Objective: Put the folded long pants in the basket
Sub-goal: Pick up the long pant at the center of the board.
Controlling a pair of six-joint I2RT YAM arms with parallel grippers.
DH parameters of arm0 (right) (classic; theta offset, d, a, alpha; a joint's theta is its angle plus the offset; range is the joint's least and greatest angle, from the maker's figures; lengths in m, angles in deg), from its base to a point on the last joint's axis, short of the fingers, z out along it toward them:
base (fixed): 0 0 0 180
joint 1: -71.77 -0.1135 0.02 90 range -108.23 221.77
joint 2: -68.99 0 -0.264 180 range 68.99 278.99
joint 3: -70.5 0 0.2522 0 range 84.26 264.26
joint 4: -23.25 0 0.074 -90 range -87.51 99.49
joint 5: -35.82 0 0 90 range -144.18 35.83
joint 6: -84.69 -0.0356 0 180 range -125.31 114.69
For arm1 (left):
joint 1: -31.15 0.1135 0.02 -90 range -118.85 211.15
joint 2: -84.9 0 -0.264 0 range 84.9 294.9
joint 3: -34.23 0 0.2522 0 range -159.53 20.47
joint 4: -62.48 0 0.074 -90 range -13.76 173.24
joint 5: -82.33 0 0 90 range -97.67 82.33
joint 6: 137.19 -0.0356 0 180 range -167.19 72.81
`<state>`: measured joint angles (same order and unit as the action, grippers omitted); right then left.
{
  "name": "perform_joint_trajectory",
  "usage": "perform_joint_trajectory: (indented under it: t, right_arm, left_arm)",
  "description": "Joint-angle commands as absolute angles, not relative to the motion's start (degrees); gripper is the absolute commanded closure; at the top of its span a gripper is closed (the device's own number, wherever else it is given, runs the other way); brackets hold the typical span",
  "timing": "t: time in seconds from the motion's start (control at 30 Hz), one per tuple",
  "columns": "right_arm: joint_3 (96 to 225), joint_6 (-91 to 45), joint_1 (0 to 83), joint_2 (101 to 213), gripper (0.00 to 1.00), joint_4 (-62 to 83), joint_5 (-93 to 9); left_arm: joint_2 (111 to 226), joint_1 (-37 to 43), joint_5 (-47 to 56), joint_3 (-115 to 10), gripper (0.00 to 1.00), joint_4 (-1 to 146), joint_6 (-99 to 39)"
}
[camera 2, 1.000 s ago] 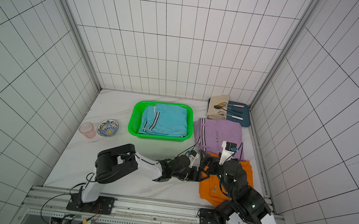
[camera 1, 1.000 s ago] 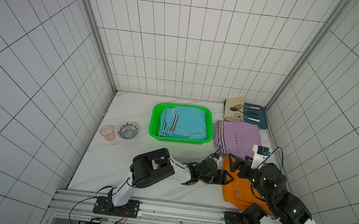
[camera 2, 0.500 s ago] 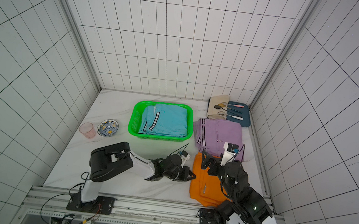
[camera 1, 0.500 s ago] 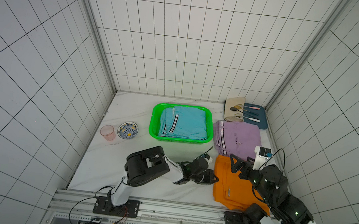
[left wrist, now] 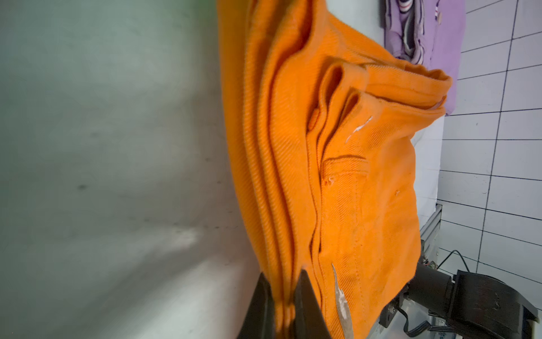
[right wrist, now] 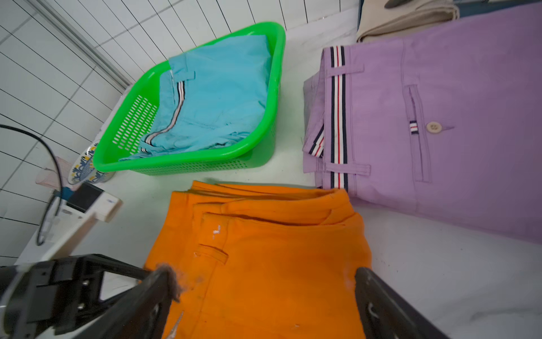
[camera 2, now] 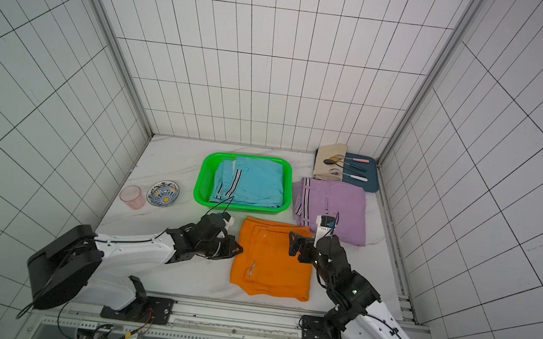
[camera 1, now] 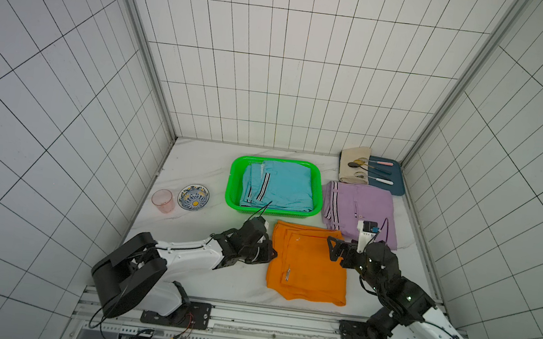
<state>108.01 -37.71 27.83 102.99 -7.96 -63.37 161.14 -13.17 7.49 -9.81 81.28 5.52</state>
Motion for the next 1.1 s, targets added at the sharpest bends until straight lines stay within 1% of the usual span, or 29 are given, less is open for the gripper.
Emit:
perform_joint_trajectory:
  t: [0.0, 0.1, 0.23, 0.37, 0.57, 0.6, 0.63, 0.67, 0.7, 0.73, 0.77, 0.8, 0.83, 0.87, 0.97, 1.07]
  right_arm:
    - [103.6, -40.5, 27.7, 104.9, 0.01, 0.4, -60.9]
    - [100.1, -42.1, 27.6, 107.4, 0.01, 6.3, -57.9]
    - [97.3, -43.9, 28.5, 114.5, 0.01, 12.7, -56.8]
    - [95.6, -45.7, 31.1, 124.8, 0.01, 23.4, -49.1]
    - [97.6, -48.1, 34.0, 143.1, 0.0, 37.1, -40.7]
    - [97.9, -48.5, 34.3, 146.0, 0.01, 39.3, -39.5]
    - [98.4, -49.1, 34.5, 148.9, 0.06, 41.8, -38.4]
    - [98.7, -49.5, 34.6, 151.3, 0.16, 43.8, -37.4]
    - [99.1, -49.8, 34.6, 153.2, 0.32, 45.5, -36.6]
    - [99.5, -50.3, 34.6, 155.1, 0.56, 47.0, -35.9]
    - [99.9, -50.7, 34.6, 156.8, 0.76, 48.0, -35.4]
    - [100.3, -50.9, 34.6, 157.9, 0.88, 48.6, -35.0]
    - [100.6, -51.2, 34.6, 158.9, 0.96, 49.2, -34.3]
    - [100.7, -51.4, 34.4, 159.4, 1.0, 50.0, -33.8]
    - [100.4, -51.7, 34.1, 158.4, 1.0, 50.2, -34.6]
    - [100.2, -50.8, 32.7, 153.5, 1.0, 45.6, -37.7]
  left_arm:
    - [156.6, -9.5, 5.4, -8.2, 1.0, 87.6, 1.7]
    - [154.4, -7.4, 5.6, -7.9, 1.0, 90.3, 0.9]
    - [152.0, -7.2, 4.0, -7.6, 1.0, 91.5, 0.9]
    - [152.0, -7.1, 4.1, -7.6, 1.0, 91.9, 0.8]
    - [152.3, -7.1, 4.4, -7.6, 1.0, 91.6, 0.8]
    - [152.3, -7.1, 4.3, -7.6, 1.0, 91.7, 0.8]
    - [152.3, -6.9, 4.2, -7.5, 1.0, 91.6, 0.8]
    - [152.4, -6.9, 4.2, -7.6, 1.0, 91.7, 0.8]
    - [152.3, -6.9, 4.2, -7.6, 1.0, 91.7, 0.8]
    - [152.3, -6.9, 4.0, -7.5, 1.0, 91.7, 0.8]
    - [152.2, -6.9, 3.7, -7.5, 1.0, 91.9, 0.9]
    - [152.2, -6.9, 3.4, -7.6, 1.0, 92.0, 0.9]
    - [152.1, -7.0, 3.1, -7.6, 1.0, 92.1, 0.9]
    - [152.1, -6.9, 2.9, -7.6, 1.0, 92.2, 1.0]
    - [151.9, -6.9, 1.5, -7.9, 1.0, 93.3, 1.0]
    - [150.9, -6.9, -0.6, -8.4, 1.0, 95.9, 1.1]
